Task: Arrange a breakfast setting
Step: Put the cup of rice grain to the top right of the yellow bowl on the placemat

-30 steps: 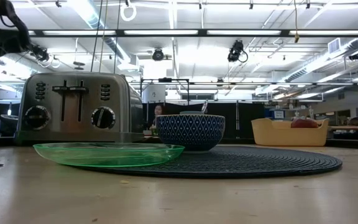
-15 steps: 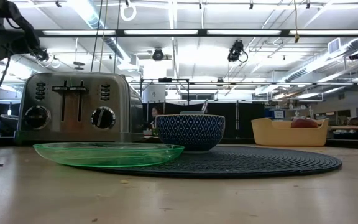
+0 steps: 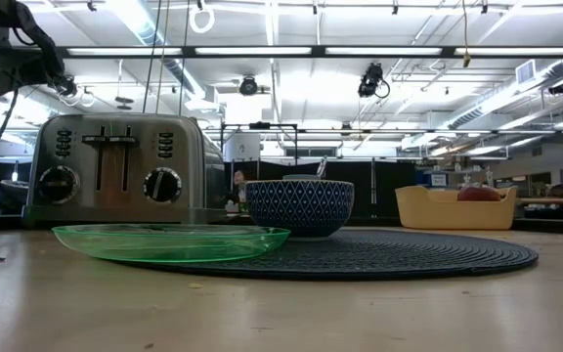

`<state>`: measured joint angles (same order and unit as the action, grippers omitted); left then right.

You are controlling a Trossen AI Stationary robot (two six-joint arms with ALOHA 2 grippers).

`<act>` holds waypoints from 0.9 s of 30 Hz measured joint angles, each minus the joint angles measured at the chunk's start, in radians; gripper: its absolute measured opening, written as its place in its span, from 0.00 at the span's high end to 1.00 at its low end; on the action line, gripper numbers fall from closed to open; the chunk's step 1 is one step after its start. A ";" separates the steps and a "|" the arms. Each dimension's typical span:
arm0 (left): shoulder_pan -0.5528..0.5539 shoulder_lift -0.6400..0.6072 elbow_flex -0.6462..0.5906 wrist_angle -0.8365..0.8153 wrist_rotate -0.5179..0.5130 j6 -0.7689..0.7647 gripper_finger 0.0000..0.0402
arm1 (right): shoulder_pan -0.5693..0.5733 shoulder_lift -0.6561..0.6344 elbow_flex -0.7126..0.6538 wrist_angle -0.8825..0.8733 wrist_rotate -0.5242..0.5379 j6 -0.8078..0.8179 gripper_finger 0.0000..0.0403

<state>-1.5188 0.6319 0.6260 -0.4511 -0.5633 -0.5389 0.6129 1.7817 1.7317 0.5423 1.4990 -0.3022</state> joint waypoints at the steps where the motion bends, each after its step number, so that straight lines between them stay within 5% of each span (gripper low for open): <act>1: 0.000 0.000 0.015 -0.012 0.008 0.000 0.44 | 0.003 0.000 0.000 0.000 0.000 0.005 0.09; 19: 0.001 0.000 0.386 -0.244 0.113 0.096 0.38 | 0.027 -0.001 0.000 0.002 -0.013 0.019 0.09; 27: 0.004 0.003 0.523 -0.294 -0.068 0.131 0.38 | 0.018 -0.001 -0.001 0.001 -0.032 -0.012 0.09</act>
<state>-1.5148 0.6345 1.1491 -0.7452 -0.6315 -0.4076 0.6310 1.7805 1.7309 0.5434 1.4669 -0.3143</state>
